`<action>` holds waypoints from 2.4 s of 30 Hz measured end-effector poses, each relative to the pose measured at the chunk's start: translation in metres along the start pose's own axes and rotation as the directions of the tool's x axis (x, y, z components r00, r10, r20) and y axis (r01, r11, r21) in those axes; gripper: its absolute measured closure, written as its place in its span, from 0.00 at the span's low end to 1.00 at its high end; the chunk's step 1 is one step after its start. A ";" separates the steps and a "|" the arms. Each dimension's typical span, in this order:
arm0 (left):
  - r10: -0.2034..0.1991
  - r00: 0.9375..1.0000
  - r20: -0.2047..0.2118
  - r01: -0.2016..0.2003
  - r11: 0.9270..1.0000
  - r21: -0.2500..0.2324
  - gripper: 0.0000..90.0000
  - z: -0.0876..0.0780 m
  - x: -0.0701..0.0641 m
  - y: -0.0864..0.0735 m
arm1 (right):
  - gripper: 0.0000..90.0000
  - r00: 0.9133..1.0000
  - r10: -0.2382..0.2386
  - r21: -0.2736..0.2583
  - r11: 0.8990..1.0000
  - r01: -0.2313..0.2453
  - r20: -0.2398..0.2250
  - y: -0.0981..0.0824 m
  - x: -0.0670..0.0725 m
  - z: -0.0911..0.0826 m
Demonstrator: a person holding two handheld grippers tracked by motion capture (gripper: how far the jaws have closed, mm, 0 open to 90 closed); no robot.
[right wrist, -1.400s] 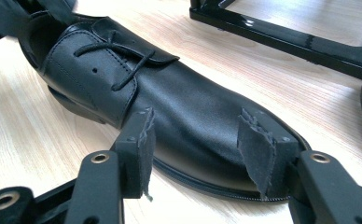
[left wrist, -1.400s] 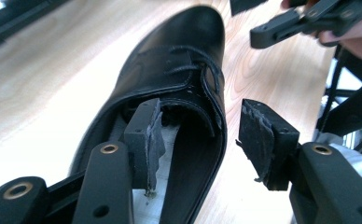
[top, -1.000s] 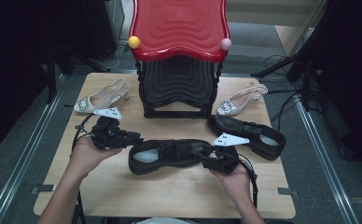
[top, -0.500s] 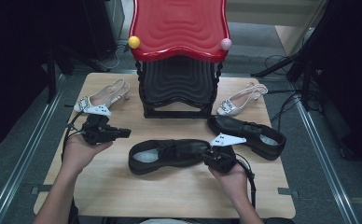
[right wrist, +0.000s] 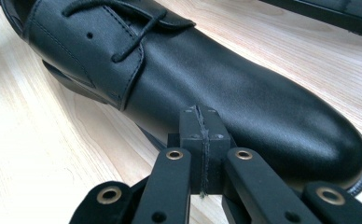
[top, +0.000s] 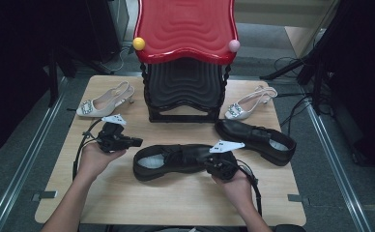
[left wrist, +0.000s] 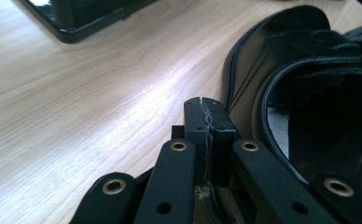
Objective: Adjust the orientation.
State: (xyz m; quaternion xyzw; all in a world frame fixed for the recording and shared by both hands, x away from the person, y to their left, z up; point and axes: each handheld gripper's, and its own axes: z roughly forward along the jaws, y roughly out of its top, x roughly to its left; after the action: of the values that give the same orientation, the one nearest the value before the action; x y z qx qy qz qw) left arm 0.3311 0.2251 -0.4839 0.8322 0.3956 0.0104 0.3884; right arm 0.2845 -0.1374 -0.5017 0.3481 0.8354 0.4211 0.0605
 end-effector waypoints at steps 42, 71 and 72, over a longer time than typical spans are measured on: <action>-0.037 0.999 0.018 0.036 0.999 0.017 1.00 -0.002 -0.027 -0.026 | 1.00 1.000 -0.005 0.012 1.000 0.005 0.004 0.024 -0.014 0.027; -0.092 0.996 0.012 0.092 0.996 -0.001 1.00 -0.003 -0.048 -0.046 | 1.00 1.000 -0.024 0.023 0.999 0.025 -0.018 0.050 -0.010 0.061; -0.096 0.995 0.013 0.096 0.995 -0.001 1.00 -0.002 -0.048 -0.047 | 1.00 0.999 -0.026 0.023 0.999 0.027 -0.018 0.051 -0.010 0.062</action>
State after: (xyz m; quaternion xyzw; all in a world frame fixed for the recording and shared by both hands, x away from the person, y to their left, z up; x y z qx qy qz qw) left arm 0.2668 0.2123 -0.4987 0.8119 0.4326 -0.0136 0.3917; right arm 0.3431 -0.0821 -0.5052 0.3339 0.8453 0.4136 0.0544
